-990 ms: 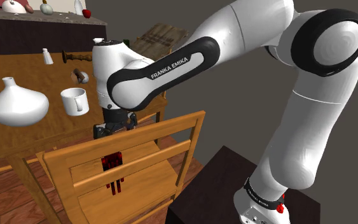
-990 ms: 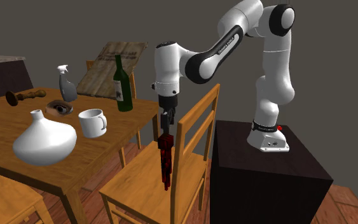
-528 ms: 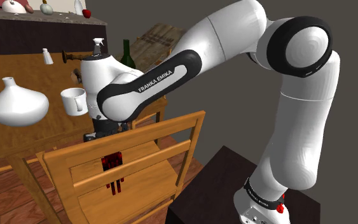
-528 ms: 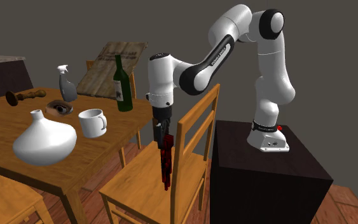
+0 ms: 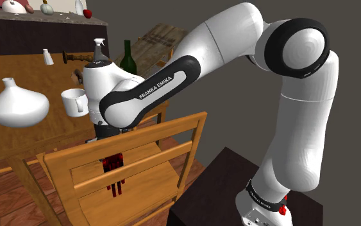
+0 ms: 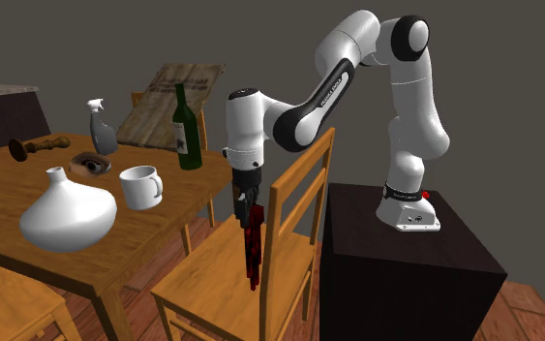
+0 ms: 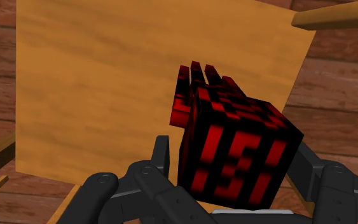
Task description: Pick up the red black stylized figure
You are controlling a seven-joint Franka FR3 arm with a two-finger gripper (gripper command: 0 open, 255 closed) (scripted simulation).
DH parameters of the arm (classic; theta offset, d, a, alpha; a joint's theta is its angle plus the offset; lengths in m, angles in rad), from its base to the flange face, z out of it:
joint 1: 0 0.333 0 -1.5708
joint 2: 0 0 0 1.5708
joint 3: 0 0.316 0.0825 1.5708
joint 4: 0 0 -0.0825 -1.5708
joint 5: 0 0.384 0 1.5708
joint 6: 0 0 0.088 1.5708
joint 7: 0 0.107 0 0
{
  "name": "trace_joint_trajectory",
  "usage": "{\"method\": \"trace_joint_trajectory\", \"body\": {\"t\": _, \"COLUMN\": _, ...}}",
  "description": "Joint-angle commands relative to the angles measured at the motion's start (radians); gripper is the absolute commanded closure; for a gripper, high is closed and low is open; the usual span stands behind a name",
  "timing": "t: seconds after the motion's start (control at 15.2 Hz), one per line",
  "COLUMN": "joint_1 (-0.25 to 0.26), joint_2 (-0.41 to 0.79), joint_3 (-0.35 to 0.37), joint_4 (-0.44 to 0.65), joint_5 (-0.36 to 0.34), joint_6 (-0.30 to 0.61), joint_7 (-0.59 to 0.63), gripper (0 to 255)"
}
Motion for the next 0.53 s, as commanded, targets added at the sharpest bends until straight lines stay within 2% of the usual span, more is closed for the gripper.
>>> {"method": "trace_joint_trajectory", "body": {"t": 0.0, "joint_1": 0.000, "joint_2": 0.002, "joint_3": 0.000, "joint_4": -0.001, "joint_5": 0.000, "joint_6": 0.000, "joint_7": 0.000, "gripper": 255}}
{"method": "trace_joint_trajectory", "body": {"t": 0.46, "joint_1": -0.002, "joint_2": -0.012, "joint_3": 0.004, "joint_4": 0.009, "joint_5": 0.008, "joint_6": -0.023, "joint_7": -0.005, "gripper": 255}}
